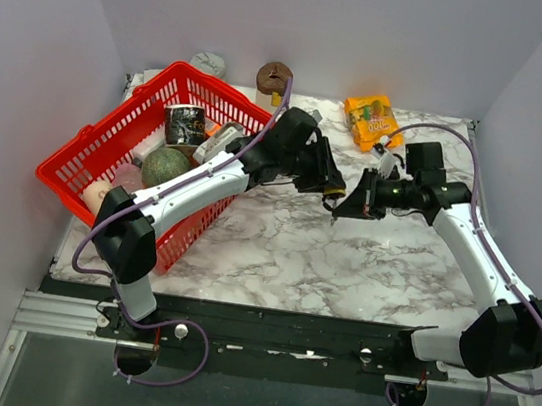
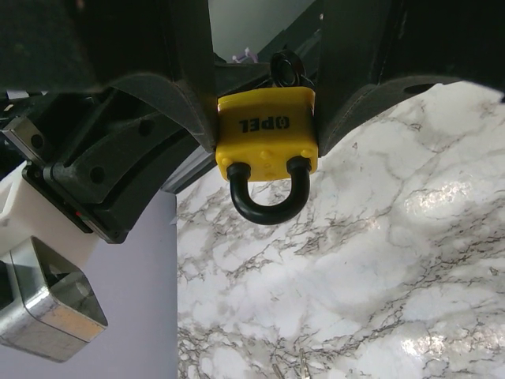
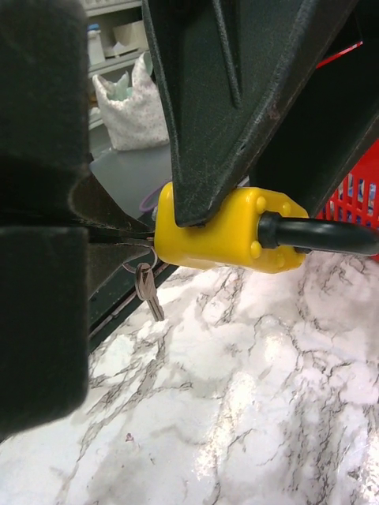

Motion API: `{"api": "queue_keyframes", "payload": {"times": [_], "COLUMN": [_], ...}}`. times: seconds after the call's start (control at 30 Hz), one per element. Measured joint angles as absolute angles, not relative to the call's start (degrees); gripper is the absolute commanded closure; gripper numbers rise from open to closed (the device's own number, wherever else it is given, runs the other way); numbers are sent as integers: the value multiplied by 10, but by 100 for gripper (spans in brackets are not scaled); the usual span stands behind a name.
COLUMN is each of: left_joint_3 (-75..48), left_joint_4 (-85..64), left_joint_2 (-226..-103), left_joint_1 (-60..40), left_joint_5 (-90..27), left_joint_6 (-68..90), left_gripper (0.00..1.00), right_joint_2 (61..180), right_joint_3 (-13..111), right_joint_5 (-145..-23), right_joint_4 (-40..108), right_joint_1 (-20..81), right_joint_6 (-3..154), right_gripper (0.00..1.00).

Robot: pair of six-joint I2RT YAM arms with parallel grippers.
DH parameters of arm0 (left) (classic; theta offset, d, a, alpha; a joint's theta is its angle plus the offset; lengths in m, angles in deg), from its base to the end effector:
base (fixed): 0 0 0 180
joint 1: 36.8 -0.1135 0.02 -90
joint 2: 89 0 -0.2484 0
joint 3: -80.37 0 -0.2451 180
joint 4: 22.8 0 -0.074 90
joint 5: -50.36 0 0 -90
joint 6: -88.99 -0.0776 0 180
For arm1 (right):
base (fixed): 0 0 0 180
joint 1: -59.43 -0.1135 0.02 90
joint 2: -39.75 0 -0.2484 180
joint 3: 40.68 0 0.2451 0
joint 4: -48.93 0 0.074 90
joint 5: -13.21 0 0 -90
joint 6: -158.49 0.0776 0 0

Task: Unlock with the key

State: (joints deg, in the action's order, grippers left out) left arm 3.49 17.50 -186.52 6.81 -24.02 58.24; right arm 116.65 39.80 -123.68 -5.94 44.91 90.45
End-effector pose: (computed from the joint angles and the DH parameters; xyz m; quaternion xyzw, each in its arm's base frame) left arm 0.2888 -0.3039 0.2990 -0.0569 0.8780 -0.4345 0.1925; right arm 0.2644 0.1270 0.2716 -0.0754 0.8723 0.4517 0.1713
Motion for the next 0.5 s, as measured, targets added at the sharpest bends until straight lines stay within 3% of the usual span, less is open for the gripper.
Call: {"api": "queue_keyframes", "payload": {"times": [0.5], "left_joint_3": [56], "left_joint_4": [191], "left_joint_2": [-1866], "left_joint_1": [74], "left_joint_5": [-251], "left_joint_6": [571], "left_gripper": [100], "right_joint_2": [1183], "right_joint_3": [421], "right_joint_5": [-1274], "right_joint_4": [-44], "right_joint_1": [471], "right_joint_6": [925], "right_gripper": [99]}}
